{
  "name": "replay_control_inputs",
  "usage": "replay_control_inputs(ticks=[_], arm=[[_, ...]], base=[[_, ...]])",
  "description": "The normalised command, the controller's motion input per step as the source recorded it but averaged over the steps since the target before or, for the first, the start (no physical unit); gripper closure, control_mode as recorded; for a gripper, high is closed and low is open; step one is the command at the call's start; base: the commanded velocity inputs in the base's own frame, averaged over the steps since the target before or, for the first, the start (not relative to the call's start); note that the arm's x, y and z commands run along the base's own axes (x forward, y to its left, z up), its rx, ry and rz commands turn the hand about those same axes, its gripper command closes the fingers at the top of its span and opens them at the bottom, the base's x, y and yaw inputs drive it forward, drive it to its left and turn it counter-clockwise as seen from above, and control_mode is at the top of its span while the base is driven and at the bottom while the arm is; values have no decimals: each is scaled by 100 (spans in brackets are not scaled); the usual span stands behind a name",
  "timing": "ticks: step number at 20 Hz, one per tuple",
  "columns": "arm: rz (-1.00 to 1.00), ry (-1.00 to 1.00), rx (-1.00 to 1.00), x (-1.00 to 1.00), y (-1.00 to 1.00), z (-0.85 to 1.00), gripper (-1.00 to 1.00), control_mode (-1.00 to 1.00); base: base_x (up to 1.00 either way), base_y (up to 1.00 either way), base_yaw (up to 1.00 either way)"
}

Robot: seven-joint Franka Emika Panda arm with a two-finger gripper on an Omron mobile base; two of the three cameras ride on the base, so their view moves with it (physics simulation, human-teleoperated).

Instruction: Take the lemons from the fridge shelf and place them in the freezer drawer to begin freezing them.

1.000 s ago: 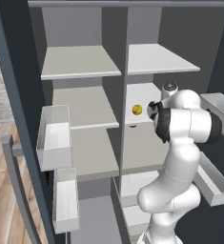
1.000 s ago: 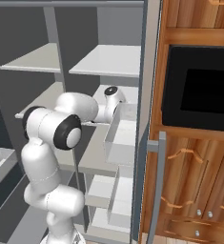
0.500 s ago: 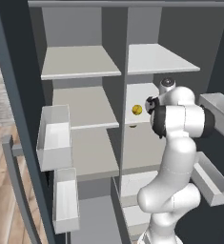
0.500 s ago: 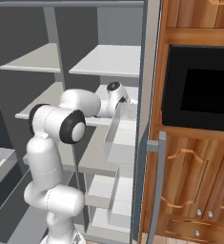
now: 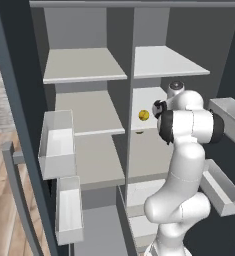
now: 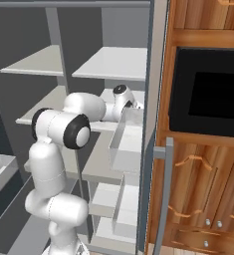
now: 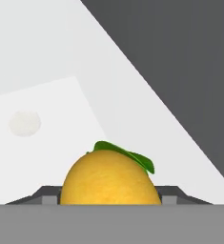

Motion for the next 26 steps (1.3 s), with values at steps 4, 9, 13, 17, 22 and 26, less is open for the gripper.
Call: replay_control_inputs(ticks=[4, 9, 13, 17, 22, 26], arm=[[0, -13, 0, -3, 15, -36, 100, -100], [5, -4, 0, -37, 59, -34, 100, -100], [0, 5, 0, -20, 93, -1, 100, -100], [0, 8, 3, -53, 62, 14, 100, -100], [0, 6, 6, -73, 50, 17, 100, -100], [0, 4, 9, -86, 22, 22, 100, -100]], base=[[0, 0, 0], [0, 0, 0], [0, 0, 0], [0, 0, 0], [0, 0, 0], [0, 0, 0]])
